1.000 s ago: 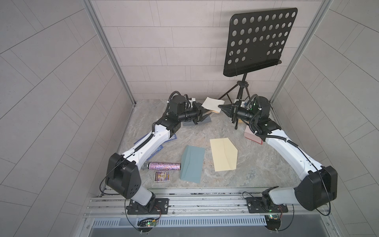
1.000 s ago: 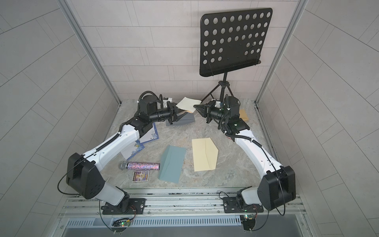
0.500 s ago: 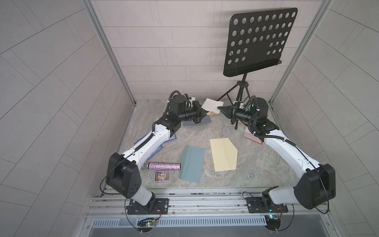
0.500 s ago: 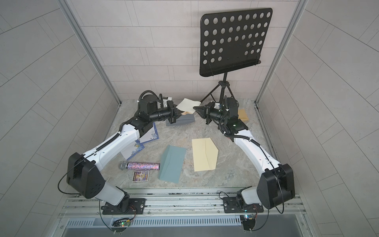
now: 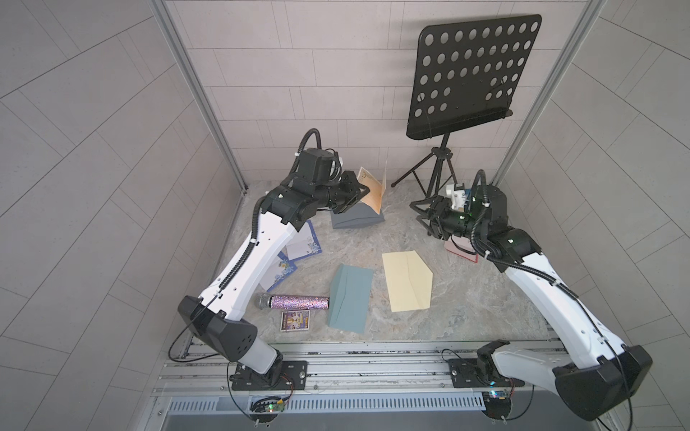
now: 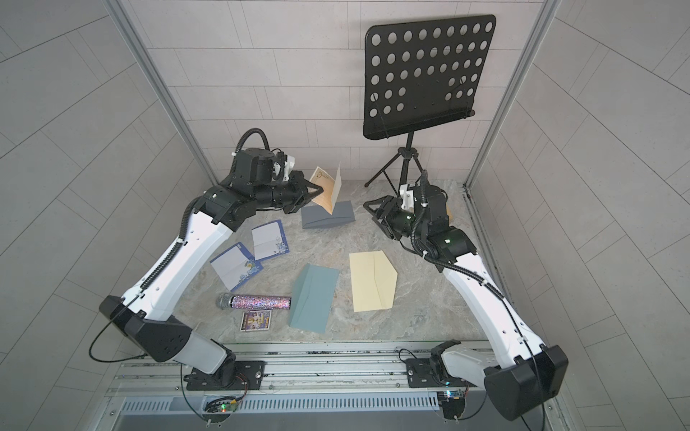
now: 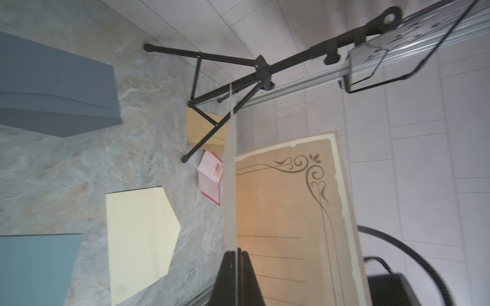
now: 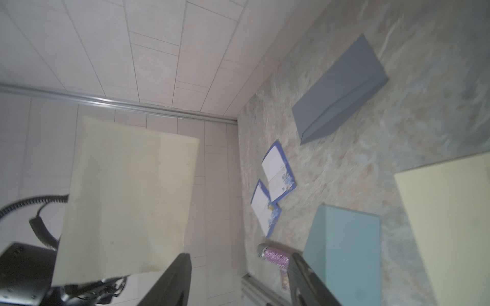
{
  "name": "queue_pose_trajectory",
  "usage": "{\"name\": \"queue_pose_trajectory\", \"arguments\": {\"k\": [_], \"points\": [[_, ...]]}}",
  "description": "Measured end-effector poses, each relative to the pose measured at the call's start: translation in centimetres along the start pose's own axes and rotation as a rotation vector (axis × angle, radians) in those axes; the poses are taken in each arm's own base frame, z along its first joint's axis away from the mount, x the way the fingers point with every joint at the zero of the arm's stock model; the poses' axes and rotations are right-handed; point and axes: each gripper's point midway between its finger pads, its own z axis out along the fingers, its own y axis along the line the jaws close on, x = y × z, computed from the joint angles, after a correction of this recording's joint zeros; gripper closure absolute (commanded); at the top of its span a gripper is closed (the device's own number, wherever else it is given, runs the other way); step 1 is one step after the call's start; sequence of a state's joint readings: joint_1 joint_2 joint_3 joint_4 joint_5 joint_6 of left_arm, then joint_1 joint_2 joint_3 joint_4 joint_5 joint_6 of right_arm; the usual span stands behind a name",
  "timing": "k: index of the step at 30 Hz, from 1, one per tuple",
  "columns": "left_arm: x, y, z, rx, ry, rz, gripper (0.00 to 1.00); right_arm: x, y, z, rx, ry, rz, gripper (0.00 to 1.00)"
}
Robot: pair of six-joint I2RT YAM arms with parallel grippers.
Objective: Take the letter paper out of the envelope
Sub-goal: Unfold the letter paper.
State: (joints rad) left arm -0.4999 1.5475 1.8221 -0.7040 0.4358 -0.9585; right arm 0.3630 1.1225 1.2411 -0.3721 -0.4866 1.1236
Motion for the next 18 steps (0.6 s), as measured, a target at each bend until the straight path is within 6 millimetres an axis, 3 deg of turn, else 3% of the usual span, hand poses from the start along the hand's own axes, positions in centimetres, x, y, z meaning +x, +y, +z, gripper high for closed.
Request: {"name": "queue_pose_trajectory", "arguments": {"k": [4,9,11,15,18], "points": [[0.4,1.9,-0.2,-0.096,-0.004,0.054,1.00,2.8,3.5,-2.1,-0.067,-0.083,-0.276,0.00],[0.1,2.1,0.0,-0.118,-0.032,0.087,1.00,5.1,4.9,-0.3,-0.087,-0.111,-0.361,0.00],[0.0,2.1,0.2,-0.120,-0.046,0.094,1.00,5.6,4.3,1.4,-0.068,-0.111,-0.343,0.01],[-0.3,2.7,0.9,-0.111,-0.076,0.079,1.00,6.1,0.5,4.0,0.001,-0.131,-0.228,0.04],[-0.3,3.1,1.6,-0.092,-0.095,0.040,1.00,5.9,0.0,5.0,-0.002,-0.153,-0.134,0.06]]}}
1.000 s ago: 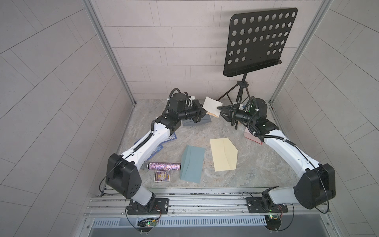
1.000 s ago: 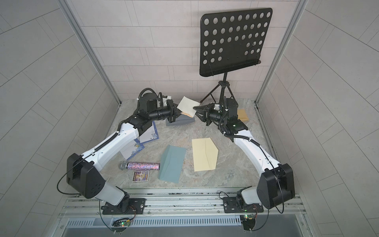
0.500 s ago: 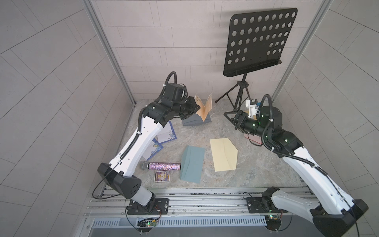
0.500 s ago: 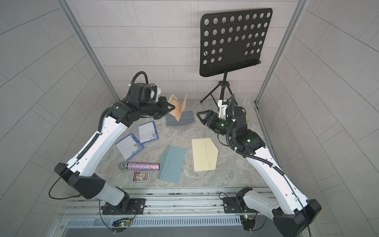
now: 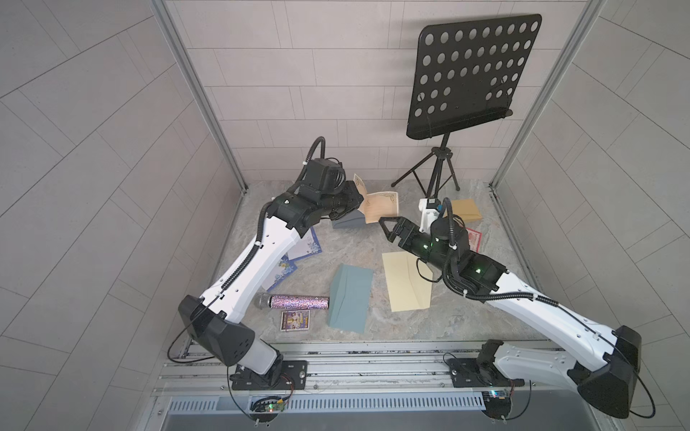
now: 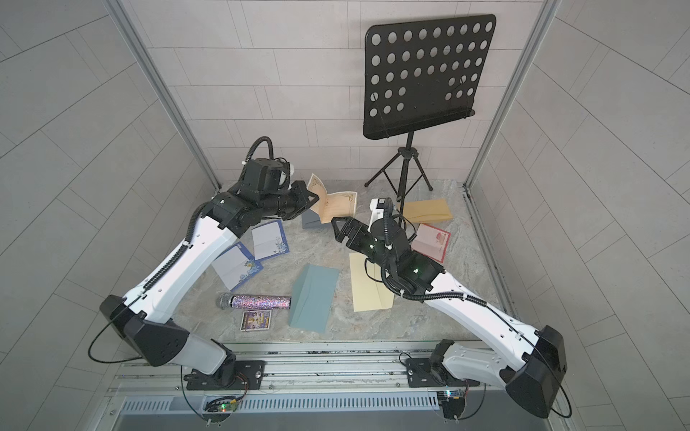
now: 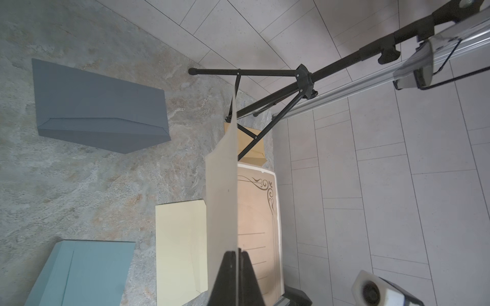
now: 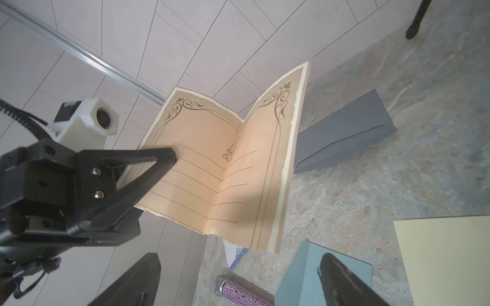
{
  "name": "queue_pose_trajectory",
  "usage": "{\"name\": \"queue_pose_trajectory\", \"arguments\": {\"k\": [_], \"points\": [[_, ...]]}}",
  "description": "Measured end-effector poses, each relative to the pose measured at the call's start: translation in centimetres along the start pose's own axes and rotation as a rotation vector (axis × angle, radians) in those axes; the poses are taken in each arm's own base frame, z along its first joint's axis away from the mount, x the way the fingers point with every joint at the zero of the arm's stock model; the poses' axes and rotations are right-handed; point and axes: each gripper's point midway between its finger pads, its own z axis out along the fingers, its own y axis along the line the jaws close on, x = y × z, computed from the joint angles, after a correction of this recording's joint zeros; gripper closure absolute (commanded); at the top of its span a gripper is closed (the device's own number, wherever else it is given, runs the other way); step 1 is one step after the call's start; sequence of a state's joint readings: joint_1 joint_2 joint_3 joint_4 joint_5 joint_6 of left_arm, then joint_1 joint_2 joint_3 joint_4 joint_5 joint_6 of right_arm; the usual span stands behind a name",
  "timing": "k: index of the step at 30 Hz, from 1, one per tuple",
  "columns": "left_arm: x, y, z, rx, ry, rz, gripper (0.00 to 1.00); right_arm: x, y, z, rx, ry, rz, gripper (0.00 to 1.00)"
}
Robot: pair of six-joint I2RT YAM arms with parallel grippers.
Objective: Take the letter paper out of the envelope
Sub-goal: Unfold the letter paper.
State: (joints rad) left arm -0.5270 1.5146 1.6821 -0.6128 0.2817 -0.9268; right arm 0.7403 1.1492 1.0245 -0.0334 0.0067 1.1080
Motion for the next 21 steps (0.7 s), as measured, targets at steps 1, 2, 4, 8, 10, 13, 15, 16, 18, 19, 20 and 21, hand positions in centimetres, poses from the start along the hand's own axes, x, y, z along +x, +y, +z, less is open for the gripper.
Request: {"name": "queue_pose_trajectory", "arguments": {"k": [1,2,4,8,10,13,15,16,18,19,20,21], "points": [[-0.1,0.0,0.2,0.007,-0.009,-0.014,1.00,-0.1,0.2,0.3,-0.010,-0.007,0.032,0.06],[-0.3,-0.1,0.2,0.014,-0.017,-0.024,1.00,-0.3,0.4,0.5,-0.016,-0.013,0.059,0.07],[-1.0,-0.7,0.2,0.039,-0.046,-0.046,1.00,-0.6,0.7,0.8,-0.038,-0.028,0.127,0.09],[-2.2,-2.2,-0.8,0.111,-0.089,-0.099,1.00,-1.3,0.6,1.0,-0.067,-0.055,0.230,0.14],[-2.4,-3.0,-1.3,0.163,-0.092,-0.137,1.00,-1.5,0.5,1.3,-0.073,-0.058,0.263,0.17],[-2.2,-3.5,-1.5,0.220,-0.080,-0.198,1.00,-1.9,0.6,1.8,-0.085,-0.060,0.292,0.25],[-2.0,-3.5,-1.2,0.246,-0.065,-0.245,1.00,-2.1,0.6,2.1,-0.089,-0.064,0.304,0.29],[-1.8,-3.4,-1.1,0.255,-0.057,-0.261,1.00,-2.3,0.5,2.2,-0.090,-0.068,0.310,0.32],[-1.4,-3.3,-0.7,0.273,-0.038,-0.302,1.00,-2.7,0.5,2.3,-0.095,-0.075,0.318,0.36],[-1.2,-3.2,-0.5,0.279,-0.027,-0.320,1.00,-2.8,0.5,2.3,-0.098,-0.076,0.322,0.38],[-0.9,-3.1,-0.3,0.287,-0.016,-0.338,1.00,-3.0,0.5,2.3,-0.102,-0.079,0.327,0.40],[-0.6,-3.0,-0.2,0.297,-0.003,-0.355,1.00,-3.2,0.6,2.4,-0.107,-0.081,0.333,0.43]]}}
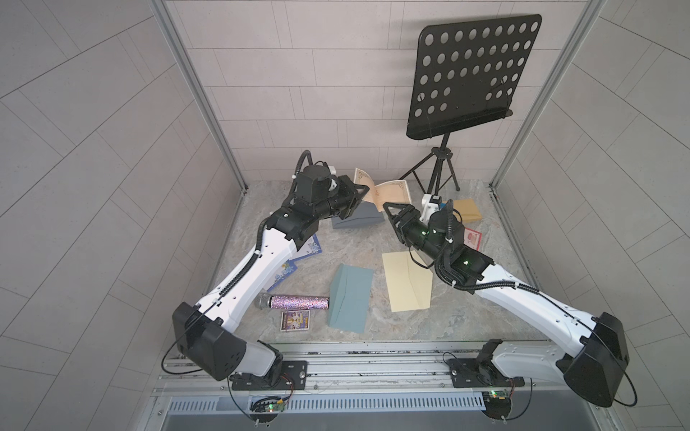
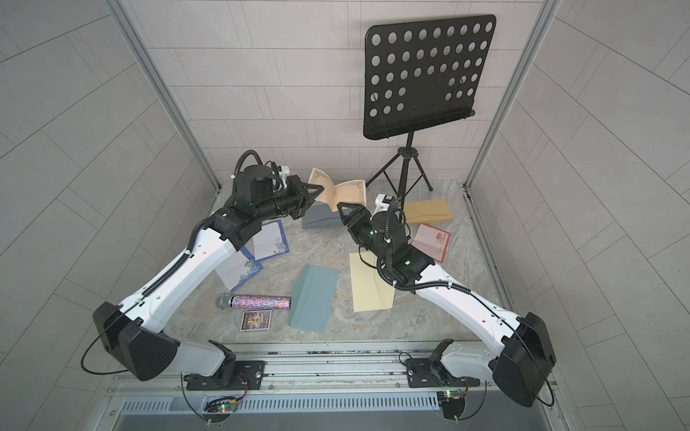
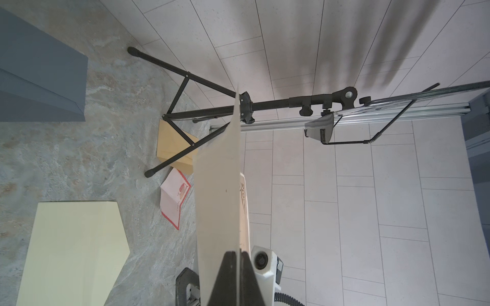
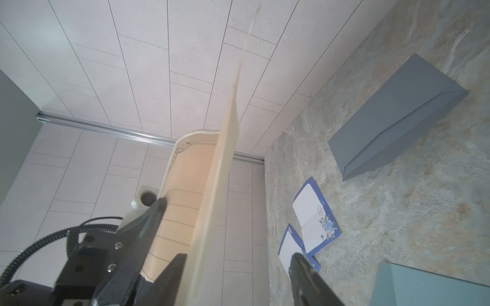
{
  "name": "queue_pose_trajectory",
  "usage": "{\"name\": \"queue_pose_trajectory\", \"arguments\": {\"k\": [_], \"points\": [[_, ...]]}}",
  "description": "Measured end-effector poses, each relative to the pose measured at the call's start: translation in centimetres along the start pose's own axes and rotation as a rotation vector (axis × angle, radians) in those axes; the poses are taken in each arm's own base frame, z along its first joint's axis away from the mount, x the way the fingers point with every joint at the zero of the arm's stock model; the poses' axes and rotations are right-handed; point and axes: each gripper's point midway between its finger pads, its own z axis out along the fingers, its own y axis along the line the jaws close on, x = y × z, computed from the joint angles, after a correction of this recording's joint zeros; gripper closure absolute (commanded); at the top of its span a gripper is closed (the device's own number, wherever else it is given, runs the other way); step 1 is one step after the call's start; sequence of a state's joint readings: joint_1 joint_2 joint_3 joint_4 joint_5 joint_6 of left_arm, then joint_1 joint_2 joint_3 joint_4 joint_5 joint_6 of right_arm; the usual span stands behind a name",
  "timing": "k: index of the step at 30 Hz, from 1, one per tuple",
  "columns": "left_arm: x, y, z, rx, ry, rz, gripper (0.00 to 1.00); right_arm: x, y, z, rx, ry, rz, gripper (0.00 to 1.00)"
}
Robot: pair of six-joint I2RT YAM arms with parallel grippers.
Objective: Take the letter paper out of the envelope
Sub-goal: Unfold the letter paper.
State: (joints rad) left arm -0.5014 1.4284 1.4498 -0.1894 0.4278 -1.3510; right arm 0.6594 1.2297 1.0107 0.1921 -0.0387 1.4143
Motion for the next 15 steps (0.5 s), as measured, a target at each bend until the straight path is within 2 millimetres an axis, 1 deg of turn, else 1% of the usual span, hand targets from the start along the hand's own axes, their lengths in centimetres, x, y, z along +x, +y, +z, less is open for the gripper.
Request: {"name": "queue_pose_trajectory", "arguments": {"k": [3,7,10,12,13,15], "points": [[0.34,0.27,0.32,0.030,0.017,-0.047,1.00,-0.27,0.36,0.30,-0.018,-0.001,0.020,0.51],[0.58,0.48,0.50,0.058,0.028,-0.100,1.00,0.06,0.43,0.81,-0.029,0.016,0.047,0.60],[0.63,0.04,0.56,0.088,0.036,-0.126,1.00,0.21,0.35,1.04,-0.027,0.023,0.058,0.71],[0.66,-0.09,0.58,0.103,0.038,-0.142,1.00,0.08,0.33,1.04,-0.026,0.020,0.060,0.83],[0.68,-0.07,0.57,0.108,0.039,-0.149,1.00,-0.03,0.28,1.03,-0.024,0.017,0.061,0.87],[0.87,0.19,0.52,0.110,0.046,-0.167,1.00,-0.43,0.19,0.95,-0.018,0.008,0.056,0.93]]}}
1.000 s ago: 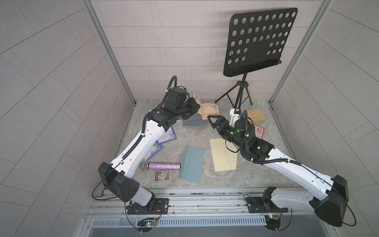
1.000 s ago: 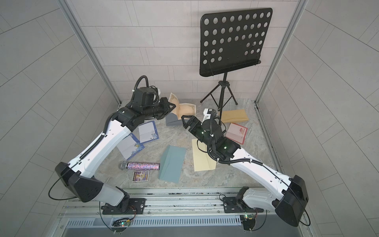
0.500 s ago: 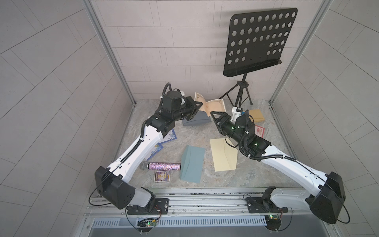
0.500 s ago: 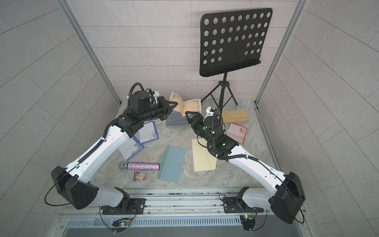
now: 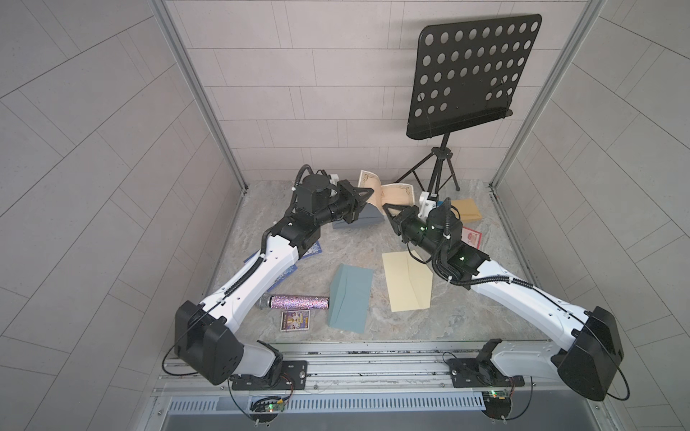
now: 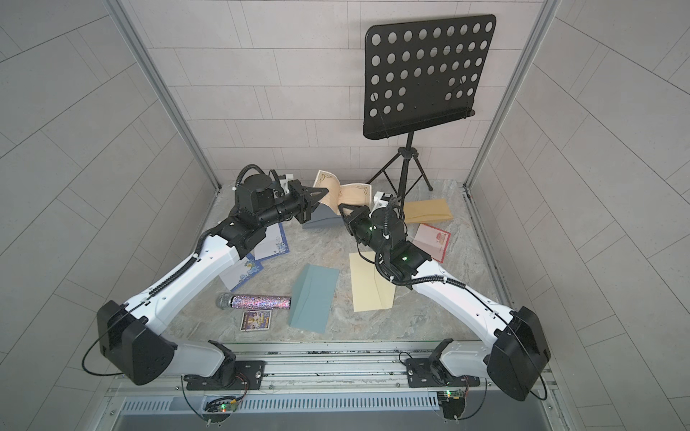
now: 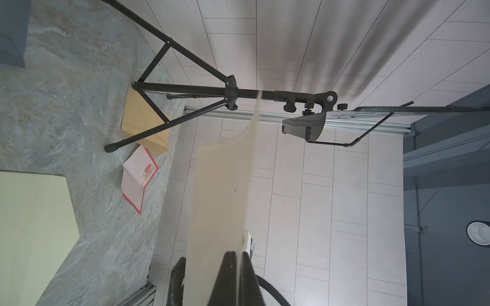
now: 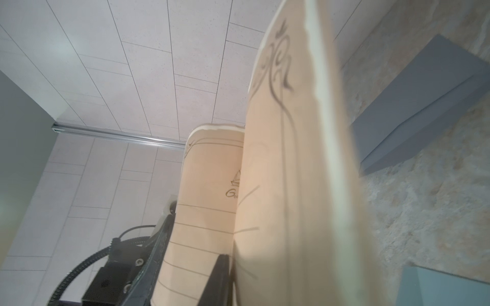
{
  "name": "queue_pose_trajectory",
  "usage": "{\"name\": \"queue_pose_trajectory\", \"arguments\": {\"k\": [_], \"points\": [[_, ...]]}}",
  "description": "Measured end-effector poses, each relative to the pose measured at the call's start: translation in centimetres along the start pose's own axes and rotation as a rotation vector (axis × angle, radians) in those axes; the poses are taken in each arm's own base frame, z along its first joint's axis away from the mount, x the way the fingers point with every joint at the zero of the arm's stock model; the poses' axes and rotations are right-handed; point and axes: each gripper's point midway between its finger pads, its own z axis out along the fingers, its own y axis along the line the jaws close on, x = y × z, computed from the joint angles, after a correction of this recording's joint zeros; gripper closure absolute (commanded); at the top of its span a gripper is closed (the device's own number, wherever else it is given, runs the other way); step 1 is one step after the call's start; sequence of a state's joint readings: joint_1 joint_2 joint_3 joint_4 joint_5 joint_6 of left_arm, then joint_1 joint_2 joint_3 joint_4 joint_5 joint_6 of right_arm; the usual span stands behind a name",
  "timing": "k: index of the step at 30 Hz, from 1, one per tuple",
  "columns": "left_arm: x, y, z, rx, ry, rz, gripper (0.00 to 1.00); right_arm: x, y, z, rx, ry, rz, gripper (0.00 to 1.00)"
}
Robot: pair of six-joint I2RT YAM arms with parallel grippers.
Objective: Take the letter paper out of the envelope
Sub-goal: Unfold the letter paper, then place the letter paper at the center of the board.
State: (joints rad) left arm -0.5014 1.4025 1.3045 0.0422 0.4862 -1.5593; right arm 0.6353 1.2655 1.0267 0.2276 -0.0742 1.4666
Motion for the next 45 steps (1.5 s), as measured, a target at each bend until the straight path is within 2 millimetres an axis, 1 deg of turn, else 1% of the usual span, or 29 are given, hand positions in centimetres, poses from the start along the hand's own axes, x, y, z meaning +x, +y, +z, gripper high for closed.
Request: {"name": "queue_pose_trajectory", "arguments": {"k": [1,2,3,10,17,18,19,20,21,22,23,25,26,28,30,32,35,39,41,45], "points": [[0.1,0.2,0.0,0.001,0.002,-0.007,1.00,-0.2,0.0,-0.1,0.003,-0.005,-0.001,0.95],[0.2,0.3,0.0,0.001,0.005,-0.015,1.00,-0.5,0.0,-0.2,0.008,-0.011,-0.006,0.99],[0.3,0.6,0.0,-0.003,0.008,-0.021,1.00,-0.7,0.1,-0.4,0.009,-0.014,-0.011,1.00],[1.1,2.3,0.0,-0.029,0.030,-0.044,1.00,-2.0,1.3,-2.1,-0.013,-0.024,-0.024,1.00],[1.9,2.3,0.1,-0.026,0.065,-0.045,1.00,-2.1,0.9,-2.5,0.010,0.021,-0.046,1.00],[2.0,2.3,0.1,-0.026,0.069,-0.045,0.91,-2.1,0.8,-2.5,0.012,0.027,-0.047,1.00],[2.0,2.3,0.1,-0.026,0.074,-0.043,0.78,-2.1,0.8,-2.6,0.013,0.032,-0.051,1.00],[2.1,2.4,0.1,-0.028,0.078,-0.041,0.60,-2.3,0.8,-2.6,0.022,0.028,-0.060,1.00],[2.1,2.4,0.0,-0.032,0.080,-0.037,0.44,-2.8,0.6,-2.7,0.035,0.019,-0.071,1.00],[2.0,2.4,0.0,-0.036,0.081,-0.032,0.35,-3.3,0.5,-2.8,0.051,0.010,-0.089,1.00],[1.9,2.6,-0.2,-0.054,0.081,-0.022,0.29,-3.8,0.6,-2.9,0.068,0.005,-0.114,1.00],[1.8,2.5,-0.7,-0.106,0.074,0.011,0.25,-4.7,1.2,-3.3,0.086,0.007,-0.170,1.00],[1.6,1.9,-1.1,-0.130,0.064,0.046,0.24,-5.0,1.6,-3.6,0.089,0.016,-0.207,1.00],[1.5,-0.2,-2.1,-0.143,0.046,0.136,0.24,-5.4,2.0,-4.3,0.103,0.044,-0.283,1.00],[1.4,-2.3,-3.3,-0.134,0.028,0.225,0.26,-5.3,1.6,-5.1,0.135,0.091,-0.357,1.00],[1.5,-2.9,-4.1,-0.141,0.020,0.280,0.28,-5.1,0.5,-5.9,0.184,0.144,-0.425,1.00],[1.6,-1.6,-4.6,-0.190,0.029,0.308,0.30,-4.3,-1.3,-7.2,0.254,0.230,-0.510,1.00],[1.6,1.2,-4.0,-0.263,0.064,0.309,0.33,-3.3,-3.5,-9.1,0.329,0.333,-0.573,1.00],[1.7,2.1,-3.6,-0.284,0.083,0.306,0.34,-2.9,-4.2,-9.8,0.353,0.374,-0.593,1.00],[1.9,3.0,-2.9,-0.299,0.122,0.325,0.42,-1.6,-4.8,-10.9,0.359,0.466,-0.626,1.00]]}}
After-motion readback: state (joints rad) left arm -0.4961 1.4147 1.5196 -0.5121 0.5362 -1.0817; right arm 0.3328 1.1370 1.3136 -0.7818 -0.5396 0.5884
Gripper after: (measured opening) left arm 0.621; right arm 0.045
